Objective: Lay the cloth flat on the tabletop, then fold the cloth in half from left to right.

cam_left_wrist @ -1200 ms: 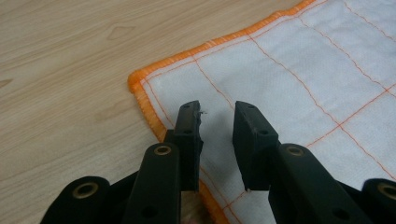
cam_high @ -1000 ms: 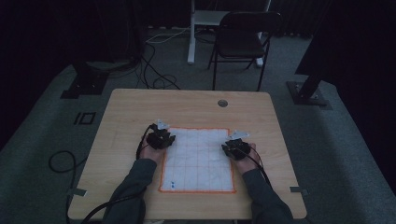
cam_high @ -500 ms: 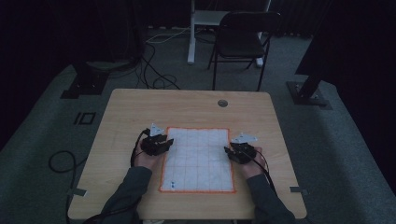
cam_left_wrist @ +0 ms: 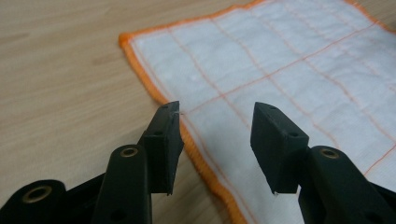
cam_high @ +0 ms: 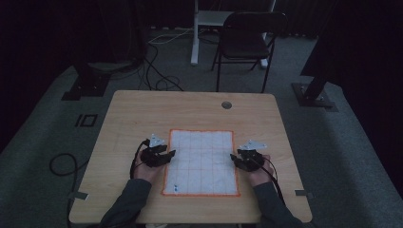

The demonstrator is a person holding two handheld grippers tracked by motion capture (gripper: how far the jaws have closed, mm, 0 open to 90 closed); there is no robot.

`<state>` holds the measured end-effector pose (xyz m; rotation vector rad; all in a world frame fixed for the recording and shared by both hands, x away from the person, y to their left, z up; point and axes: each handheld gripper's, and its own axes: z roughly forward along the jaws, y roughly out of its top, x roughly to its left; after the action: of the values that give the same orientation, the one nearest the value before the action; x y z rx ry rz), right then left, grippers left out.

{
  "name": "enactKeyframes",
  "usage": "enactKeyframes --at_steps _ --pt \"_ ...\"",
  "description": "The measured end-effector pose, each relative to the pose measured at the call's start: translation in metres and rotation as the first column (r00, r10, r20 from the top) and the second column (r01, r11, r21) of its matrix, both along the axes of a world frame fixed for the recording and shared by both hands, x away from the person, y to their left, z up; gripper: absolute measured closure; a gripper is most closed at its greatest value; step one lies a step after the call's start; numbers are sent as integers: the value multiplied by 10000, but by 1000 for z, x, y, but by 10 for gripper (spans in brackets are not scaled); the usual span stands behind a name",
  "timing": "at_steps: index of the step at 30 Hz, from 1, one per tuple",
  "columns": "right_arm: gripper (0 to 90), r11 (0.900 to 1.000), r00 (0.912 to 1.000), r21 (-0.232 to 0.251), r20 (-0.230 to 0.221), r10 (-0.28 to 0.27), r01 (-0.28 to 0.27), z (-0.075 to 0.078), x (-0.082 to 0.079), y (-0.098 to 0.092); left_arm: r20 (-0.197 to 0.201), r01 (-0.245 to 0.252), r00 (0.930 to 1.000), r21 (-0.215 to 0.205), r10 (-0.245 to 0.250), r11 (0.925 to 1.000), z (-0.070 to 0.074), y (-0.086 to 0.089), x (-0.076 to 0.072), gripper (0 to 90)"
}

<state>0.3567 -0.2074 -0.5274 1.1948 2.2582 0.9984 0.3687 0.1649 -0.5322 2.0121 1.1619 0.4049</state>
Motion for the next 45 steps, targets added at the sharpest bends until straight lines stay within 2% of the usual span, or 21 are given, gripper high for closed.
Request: enactKeyframes --at_steps 3,9,15,23,25,26,27,28,29,30,31,33,36,40,42,45 --pt "572 10000 9999 11 36 -96 96 -1 -1 0 -97 -87 9999 -35 87 10000 -2 2 1 523" --pt "564 9998 9998 94 61 -171 170 0 -2 -2 -10 -96 10000 -135 96 9999 -1 0 -2 513" --pt "564 10000 10000 70 33 -66 66 -2 0 -1 -219 -236 9995 141 239 9996 -7 -1 -3 512" --pt "565 9999 9999 50 44 -113 113 -2 -1 -1 -213 -336 9992 232 341 9992 -8 0 -4 512" --pt "568 10000 10000 8 72 -46 46 -2 -1 0 -35 -433 9990 371 435 9984 -9 -2 -7 567" --pt "568 10000 10000 8 72 -46 46 -2 -1 0 69 -488 9988 466 485 9977 -10 -3 -8 567" --pt "569 10000 10000 -21 75 -21 21 -3 -2 0 107 -570 9983 504 565 9971 -10 -3 -8 621" --pt "569 10000 10000 -21 75 -21 21 -3 -2 0 107 -570 9983 504 565 9971 -10 -3 -8 683" --pt "569 10000 10000 -32 69 -19 19 -3 -2 0 60 -543 9985 437 541 9976 -10 -2 -8 683" --pt "569 10000 10000 -46 74 -21 21 -3 -2 0 21 -485 9988 427 484 9979 -10 -2 -8 765" --pt "569 10000 10000 -46 74 -21 21 -3 -2 0 4 -435 9991 408 436 9982 -10 -3 -9 765" --pt "569 10000 10000 -55 79 -32 32 -3 -1 0 -24 -332 9994 430 333 9985 -9 -5 -11 862" --pt "570 10000 9999 -33 128 -45 46 -2 -2 0 -259 -335 9991 178 339 9993 -9 2 -10 882" --pt "571 10000 9998 12 201 -55 54 -1 -2 -1 -276 -495 9984 241 501 9985 -8 10 -11 886" --pt "572 10000 9998 28 191 -62 61 -2 -2 -1 -345 -847 9958 207 854 9962 -8 20 -10 886" --pt "573 10000 9998 11 184 -37 36 -2 -2 -1 -408 -1096 9930 223 1105 9937 -7 29 -9 888"
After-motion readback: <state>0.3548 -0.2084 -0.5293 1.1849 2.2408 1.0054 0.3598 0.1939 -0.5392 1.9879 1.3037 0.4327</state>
